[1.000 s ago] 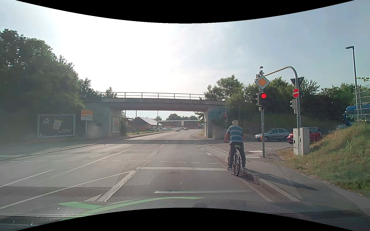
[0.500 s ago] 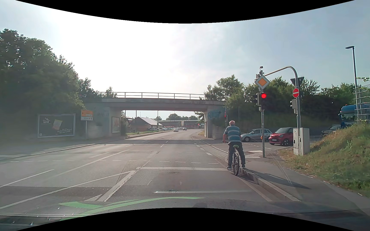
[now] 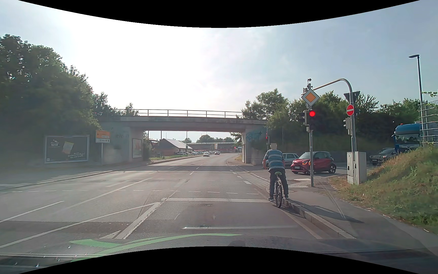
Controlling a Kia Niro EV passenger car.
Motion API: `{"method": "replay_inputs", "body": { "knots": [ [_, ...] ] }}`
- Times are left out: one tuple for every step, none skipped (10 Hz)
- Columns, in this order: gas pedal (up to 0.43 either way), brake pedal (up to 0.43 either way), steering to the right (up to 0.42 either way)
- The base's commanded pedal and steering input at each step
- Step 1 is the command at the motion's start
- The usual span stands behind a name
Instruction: Follow the waypoints while adhering to traffic rules and regulations
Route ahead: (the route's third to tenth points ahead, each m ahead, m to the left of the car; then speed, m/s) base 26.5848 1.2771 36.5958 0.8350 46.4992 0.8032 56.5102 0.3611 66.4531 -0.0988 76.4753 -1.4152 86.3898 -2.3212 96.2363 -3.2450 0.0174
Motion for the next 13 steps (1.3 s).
{"method": "replay_inputs", "body": {
  "knots": [
    [0.0, 0.28, 0.002],
    [0.0, 0.28, 0.002],
    [0.0, 0.28, 0.002],
    [0.0, 0.28, 0.002],
    [0.0, 0.28, 0.002],
    [0.0, 0.28, 0.002],
    [0.0, 0.28, 0.002],
    [0.0, 0.28, 0.002],
    [0.0, 0.28, 0.002],
    [0.0, 0.28, 0.002],
    [0.0, 0.28, 0.002],
    [0.0, 0.28, 0.001],
    [0.0, 0.28, 0.002]
  ]
}}
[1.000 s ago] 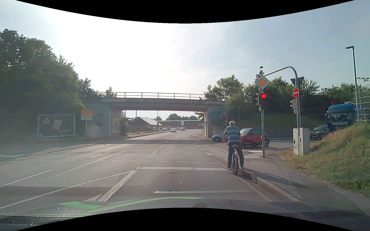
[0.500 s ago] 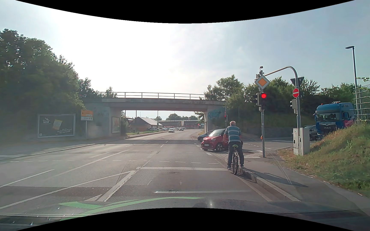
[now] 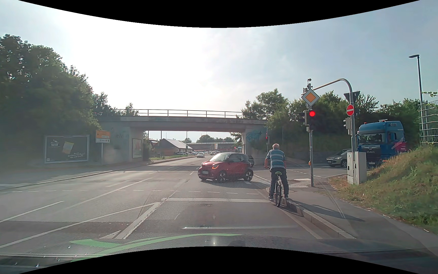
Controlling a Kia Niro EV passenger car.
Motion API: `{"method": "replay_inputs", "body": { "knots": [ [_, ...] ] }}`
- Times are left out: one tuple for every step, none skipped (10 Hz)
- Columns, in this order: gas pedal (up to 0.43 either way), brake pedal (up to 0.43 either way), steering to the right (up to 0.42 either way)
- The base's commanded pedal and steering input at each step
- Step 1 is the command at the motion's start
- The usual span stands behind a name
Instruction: Follow the waypoints while adhering to traffic rules and regulations
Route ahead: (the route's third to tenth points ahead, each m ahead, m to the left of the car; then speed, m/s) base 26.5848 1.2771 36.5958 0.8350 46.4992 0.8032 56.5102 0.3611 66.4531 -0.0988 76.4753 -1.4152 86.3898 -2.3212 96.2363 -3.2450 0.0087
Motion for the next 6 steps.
{"method": "replay_inputs", "body": {
  "knots": [
    [0.0, 0.28, 0.002],
    [0.0, 0.28, 0.002],
    [0.0, 0.28, 0.001],
    [0.0, 0.28, 0.002],
    [0.0, 0.28, 0.002],
    [0.0, 0.28, 0.002]
  ]
}}
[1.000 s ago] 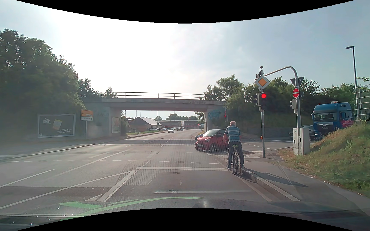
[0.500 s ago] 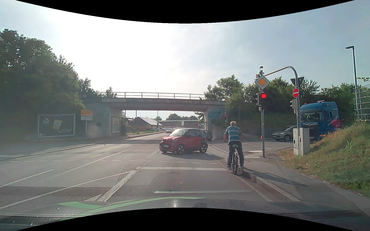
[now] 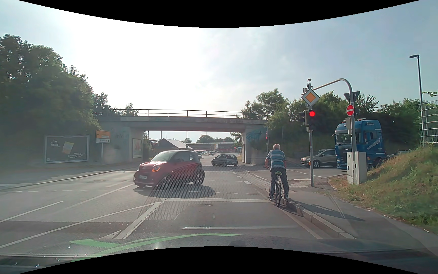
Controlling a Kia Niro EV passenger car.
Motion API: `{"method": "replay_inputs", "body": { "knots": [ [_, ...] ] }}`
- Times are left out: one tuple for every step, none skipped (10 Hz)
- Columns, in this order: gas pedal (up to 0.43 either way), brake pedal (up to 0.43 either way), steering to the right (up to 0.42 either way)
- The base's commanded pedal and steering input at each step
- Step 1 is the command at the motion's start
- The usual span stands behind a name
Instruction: Follow the waypoints while adhering to traffic rules and regulations
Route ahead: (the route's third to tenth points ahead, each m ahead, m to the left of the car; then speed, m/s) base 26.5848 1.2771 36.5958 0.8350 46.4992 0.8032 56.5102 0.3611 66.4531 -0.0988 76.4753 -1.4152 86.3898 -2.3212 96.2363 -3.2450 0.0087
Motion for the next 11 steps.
{"method": "replay_inputs", "body": {
  "knots": [
    [0.0, 0.28, 0.002],
    [0.0, 0.28, 0.002],
    [0.0, 0.28, 0.002],
    [0.0, 0.28, 0.002],
    [0.0, 0.28, 0.002],
    [0.0, 0.28, 0.002],
    [0.0, 0.28, 0.002],
    [0.0, 0.28, 0.002],
    [0.0, 0.28, 0.002],
    [0.0, 0.28, 0.002],
    [0.0, 0.28, 0.002]
  ]
}}
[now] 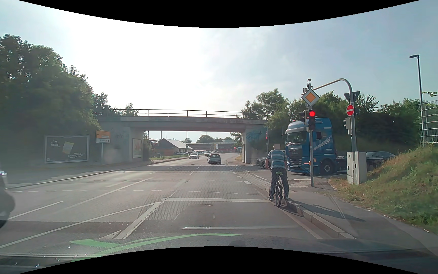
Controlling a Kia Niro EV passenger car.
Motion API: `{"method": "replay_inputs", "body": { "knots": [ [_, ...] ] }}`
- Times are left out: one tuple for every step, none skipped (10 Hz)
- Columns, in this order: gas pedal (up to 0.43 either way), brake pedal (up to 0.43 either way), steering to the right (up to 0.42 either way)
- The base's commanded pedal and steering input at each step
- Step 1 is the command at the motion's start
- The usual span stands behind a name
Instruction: Follow the waypoints while adhering to traffic rules and regulations
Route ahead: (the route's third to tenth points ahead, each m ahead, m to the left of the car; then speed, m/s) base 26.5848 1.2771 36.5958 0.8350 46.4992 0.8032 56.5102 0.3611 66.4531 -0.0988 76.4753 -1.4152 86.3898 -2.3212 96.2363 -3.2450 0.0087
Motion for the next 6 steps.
{"method": "replay_inputs", "body": {
  "knots": [
    [0.0, 0.28, 0.002],
    [0.0, 0.28, 0.002],
    [0.0, 0.28, 0.002],
    [0.0, 0.28, 0.001],
    [0.0, 0.28, 0.002],
    [0.0, 0.28, 0.002]
  ]
}}
